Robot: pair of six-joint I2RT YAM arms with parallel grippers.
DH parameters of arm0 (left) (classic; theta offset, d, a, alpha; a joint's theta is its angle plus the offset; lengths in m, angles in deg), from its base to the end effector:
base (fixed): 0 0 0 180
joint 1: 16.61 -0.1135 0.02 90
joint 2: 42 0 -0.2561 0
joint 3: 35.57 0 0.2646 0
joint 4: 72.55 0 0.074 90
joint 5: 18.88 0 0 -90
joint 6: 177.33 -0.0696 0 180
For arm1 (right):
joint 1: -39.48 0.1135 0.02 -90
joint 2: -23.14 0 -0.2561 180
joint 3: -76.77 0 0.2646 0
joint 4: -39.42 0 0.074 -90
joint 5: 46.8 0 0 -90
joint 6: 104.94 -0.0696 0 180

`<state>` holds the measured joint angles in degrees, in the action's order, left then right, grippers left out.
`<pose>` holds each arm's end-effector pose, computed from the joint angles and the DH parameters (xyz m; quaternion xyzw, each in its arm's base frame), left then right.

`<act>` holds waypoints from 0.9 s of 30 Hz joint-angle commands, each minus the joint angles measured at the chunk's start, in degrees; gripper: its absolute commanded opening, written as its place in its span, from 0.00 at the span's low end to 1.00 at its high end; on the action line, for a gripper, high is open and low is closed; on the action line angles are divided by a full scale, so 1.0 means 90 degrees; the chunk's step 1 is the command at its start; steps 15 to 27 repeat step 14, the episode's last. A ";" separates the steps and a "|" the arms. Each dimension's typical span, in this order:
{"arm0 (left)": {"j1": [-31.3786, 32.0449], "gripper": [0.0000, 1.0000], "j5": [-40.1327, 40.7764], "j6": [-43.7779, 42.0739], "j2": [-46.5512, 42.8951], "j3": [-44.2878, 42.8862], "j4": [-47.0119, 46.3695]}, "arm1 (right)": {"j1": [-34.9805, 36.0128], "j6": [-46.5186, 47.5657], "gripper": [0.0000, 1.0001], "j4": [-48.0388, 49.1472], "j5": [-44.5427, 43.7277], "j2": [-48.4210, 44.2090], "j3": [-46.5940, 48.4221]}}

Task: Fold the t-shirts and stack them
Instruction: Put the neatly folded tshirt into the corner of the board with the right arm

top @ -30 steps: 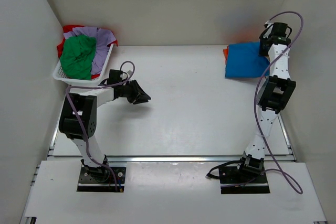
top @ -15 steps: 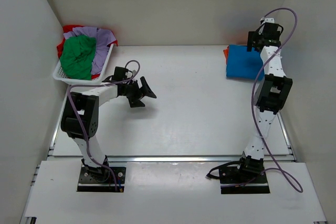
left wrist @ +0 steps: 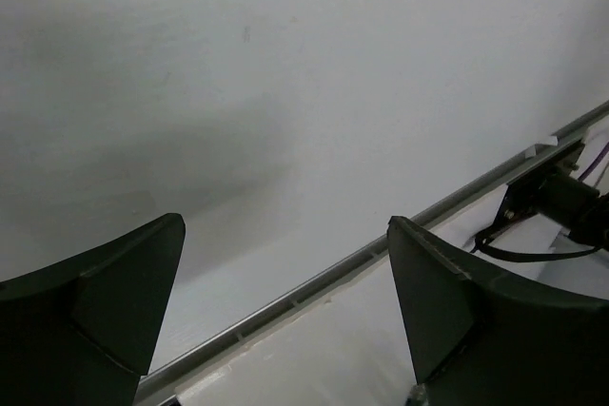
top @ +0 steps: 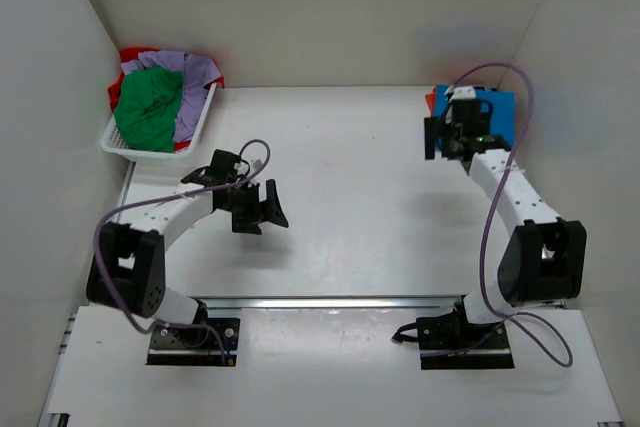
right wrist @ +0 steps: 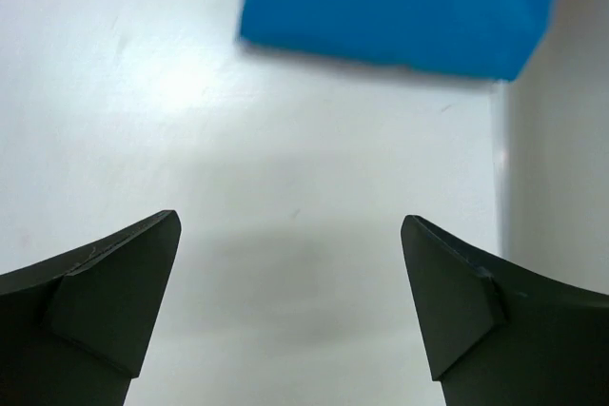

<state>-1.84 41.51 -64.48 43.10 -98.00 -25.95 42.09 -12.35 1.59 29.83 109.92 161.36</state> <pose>0.2715 -0.1072 0.1409 -0.0211 0.9519 -0.2940 0.0836 0.3789 0.0012 0.2680 0.0083 0.9015 -0.1054 0.4196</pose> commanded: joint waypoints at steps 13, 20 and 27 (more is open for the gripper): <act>-0.0654 0.99 -0.0119 -0.1359 -0.2453 0.0782 -0.0322 | 0.1165 -0.0581 0.99 -0.0592 -0.0380 -0.3244 -0.3430; -0.0625 0.99 -0.0051 -0.1096 -0.2618 0.0957 -0.0478 | 0.1117 -0.0513 0.99 -0.0689 -0.0409 -0.3372 -0.3460; -0.0625 0.99 -0.0051 -0.1096 -0.2618 0.0957 -0.0478 | 0.1117 -0.0513 0.99 -0.0689 -0.0409 -0.3372 -0.3460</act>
